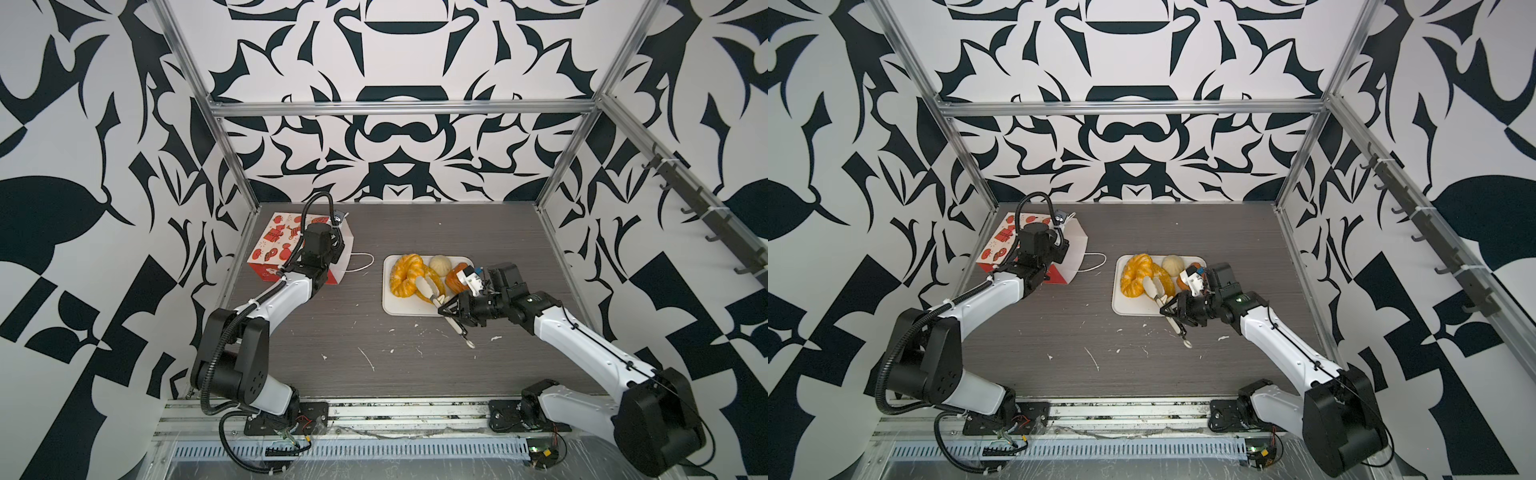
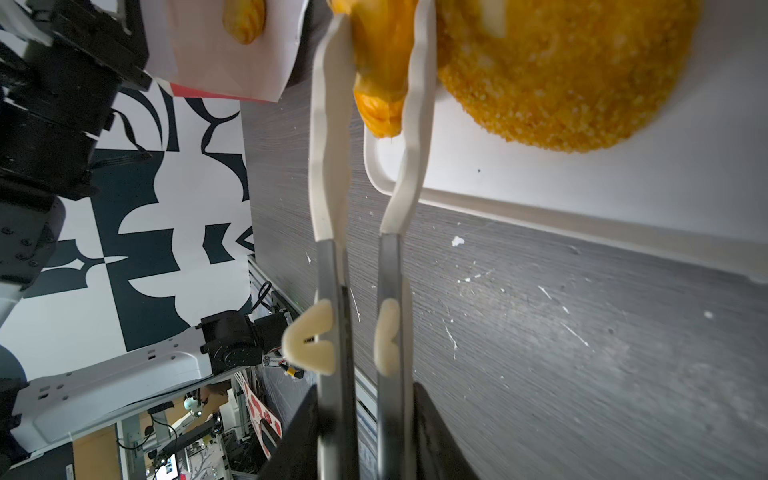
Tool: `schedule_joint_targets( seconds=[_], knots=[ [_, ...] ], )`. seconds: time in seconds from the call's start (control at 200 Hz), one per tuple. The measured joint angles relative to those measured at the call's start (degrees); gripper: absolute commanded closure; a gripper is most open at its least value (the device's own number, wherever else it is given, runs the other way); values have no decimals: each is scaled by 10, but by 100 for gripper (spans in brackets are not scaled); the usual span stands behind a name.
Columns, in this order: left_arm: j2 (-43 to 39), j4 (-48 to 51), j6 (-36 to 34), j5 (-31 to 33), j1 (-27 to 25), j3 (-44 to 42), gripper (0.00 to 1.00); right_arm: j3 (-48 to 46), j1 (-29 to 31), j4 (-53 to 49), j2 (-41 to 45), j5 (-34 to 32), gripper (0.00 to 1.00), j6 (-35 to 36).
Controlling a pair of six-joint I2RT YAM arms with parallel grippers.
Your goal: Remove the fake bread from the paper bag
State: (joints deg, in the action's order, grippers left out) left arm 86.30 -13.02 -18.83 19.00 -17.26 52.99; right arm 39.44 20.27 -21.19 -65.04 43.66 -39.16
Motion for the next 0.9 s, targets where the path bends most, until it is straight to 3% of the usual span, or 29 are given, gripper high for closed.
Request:
schedule_joint_targets(
  seconds=[0.385, 0.75, 0.9],
  knots=[
    [0, 0, 0, -3, 0, 0, 91, 17, 0, -47, 37, -24, 62, 5],
    [0, 0, -5, -10, 0, 0, 91, 98, 0, -138, 57, -80, 64, 50],
    [-11, 3, -13, -37, 0, -1, 91, 137, 7, -128, 59, -84, 67, 64]
  ],
)
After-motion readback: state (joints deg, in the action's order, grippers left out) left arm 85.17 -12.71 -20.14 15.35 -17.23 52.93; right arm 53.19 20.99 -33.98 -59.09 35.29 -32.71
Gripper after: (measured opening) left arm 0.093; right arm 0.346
